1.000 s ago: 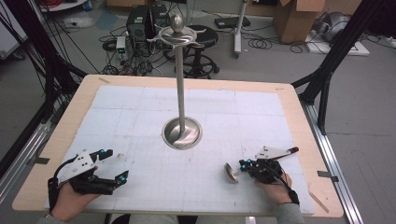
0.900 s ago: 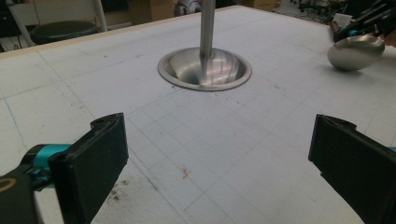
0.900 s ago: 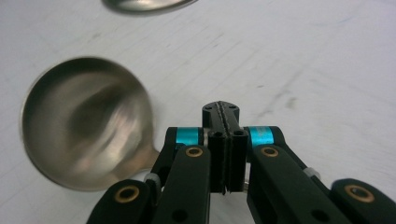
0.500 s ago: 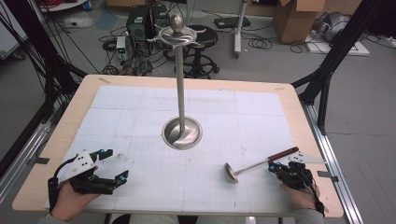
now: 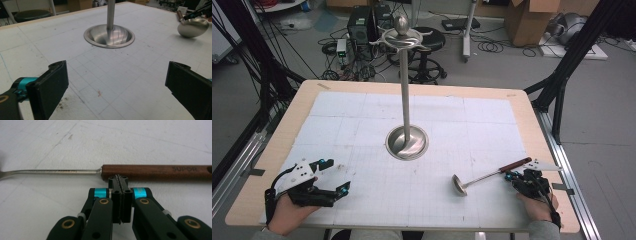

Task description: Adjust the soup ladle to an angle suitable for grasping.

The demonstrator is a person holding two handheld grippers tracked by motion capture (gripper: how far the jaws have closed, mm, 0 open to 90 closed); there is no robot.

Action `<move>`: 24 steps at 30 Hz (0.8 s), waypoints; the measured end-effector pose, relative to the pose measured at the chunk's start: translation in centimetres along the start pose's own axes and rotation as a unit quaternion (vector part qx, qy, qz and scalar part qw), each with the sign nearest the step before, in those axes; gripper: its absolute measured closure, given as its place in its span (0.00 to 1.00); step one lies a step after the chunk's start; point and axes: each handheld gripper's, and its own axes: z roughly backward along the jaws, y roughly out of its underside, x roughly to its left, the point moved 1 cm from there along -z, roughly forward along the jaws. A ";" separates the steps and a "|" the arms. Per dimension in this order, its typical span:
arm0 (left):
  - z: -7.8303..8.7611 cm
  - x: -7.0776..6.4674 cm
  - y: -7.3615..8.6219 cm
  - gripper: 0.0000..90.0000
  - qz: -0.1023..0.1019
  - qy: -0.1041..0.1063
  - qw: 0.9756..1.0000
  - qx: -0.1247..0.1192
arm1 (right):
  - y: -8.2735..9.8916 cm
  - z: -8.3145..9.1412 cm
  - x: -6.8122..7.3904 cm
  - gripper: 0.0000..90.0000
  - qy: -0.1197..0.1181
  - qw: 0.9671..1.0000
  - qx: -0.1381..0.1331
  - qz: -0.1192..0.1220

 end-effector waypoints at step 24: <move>-0.8 2.0 -0.1 0.06 0.014 -0.015 1.000 0.011 | -4.2 -5.2 0.2 1.00 -0.033 0.998 -0.008 0.054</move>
